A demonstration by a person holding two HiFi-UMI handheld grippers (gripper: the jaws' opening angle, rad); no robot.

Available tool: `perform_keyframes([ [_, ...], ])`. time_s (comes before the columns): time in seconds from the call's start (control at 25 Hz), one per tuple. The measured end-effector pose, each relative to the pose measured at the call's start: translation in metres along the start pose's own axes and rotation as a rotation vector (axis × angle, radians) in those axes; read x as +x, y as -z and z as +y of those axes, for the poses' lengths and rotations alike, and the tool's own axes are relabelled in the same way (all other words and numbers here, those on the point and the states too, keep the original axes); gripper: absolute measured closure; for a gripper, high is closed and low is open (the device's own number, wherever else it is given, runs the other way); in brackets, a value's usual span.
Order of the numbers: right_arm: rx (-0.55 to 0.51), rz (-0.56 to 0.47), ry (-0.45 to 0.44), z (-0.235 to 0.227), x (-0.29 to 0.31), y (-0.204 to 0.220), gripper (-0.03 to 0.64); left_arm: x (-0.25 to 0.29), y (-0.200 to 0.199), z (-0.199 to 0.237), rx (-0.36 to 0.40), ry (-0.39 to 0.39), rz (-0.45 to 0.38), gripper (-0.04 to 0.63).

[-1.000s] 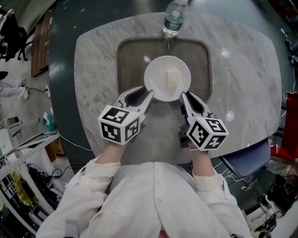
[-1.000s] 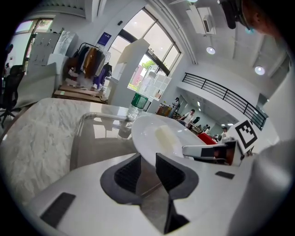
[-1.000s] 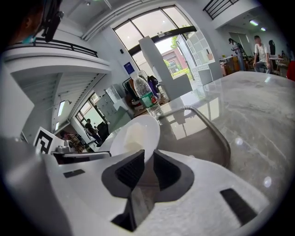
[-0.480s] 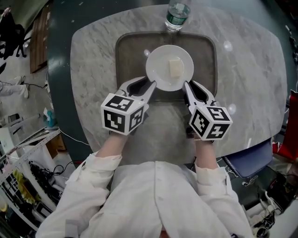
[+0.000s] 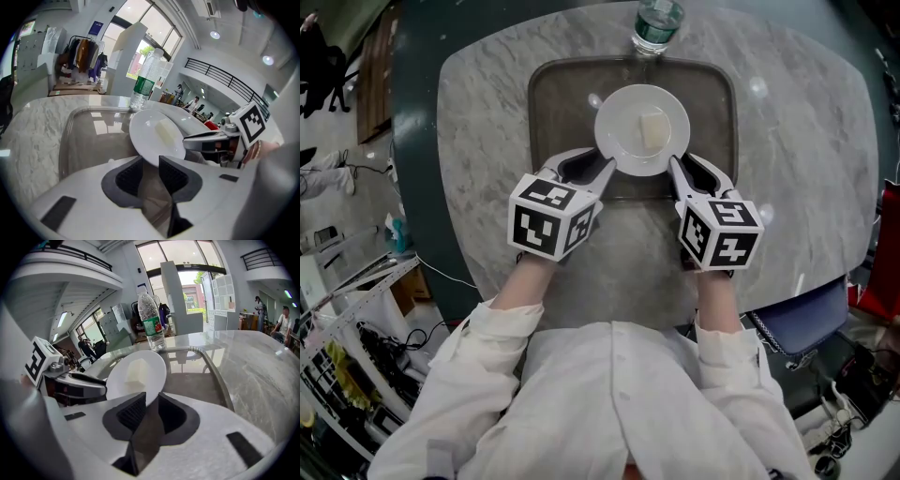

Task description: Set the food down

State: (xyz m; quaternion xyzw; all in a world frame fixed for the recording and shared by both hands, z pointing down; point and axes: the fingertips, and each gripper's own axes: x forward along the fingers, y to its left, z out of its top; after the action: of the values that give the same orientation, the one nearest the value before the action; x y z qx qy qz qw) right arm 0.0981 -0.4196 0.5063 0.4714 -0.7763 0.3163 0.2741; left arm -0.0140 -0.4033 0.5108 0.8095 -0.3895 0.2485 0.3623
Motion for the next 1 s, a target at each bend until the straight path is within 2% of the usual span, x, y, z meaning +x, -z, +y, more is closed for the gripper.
perform_keyframes([
  [0.2,-0.041,0.047,0.013,0.001,0.004,0.005,0.565,0.000,0.003,0.002,0.003,-0.005,0.019,0.497],
  [0.48,-0.129,0.077,0.047,-0.001,0.009,0.004,0.558,0.003,0.002,0.003,-0.010,0.035,0.050,0.494],
  [0.76,-0.156,0.070,0.041,0.001,0.007,-0.001,0.557,0.001,0.000,0.006,-0.046,0.046,0.044,0.495],
  [1.0,-0.167,0.024,0.036,0.010,-0.002,-0.003,0.557,-0.007,-0.004,0.013,-0.047,0.013,0.005,0.495],
])
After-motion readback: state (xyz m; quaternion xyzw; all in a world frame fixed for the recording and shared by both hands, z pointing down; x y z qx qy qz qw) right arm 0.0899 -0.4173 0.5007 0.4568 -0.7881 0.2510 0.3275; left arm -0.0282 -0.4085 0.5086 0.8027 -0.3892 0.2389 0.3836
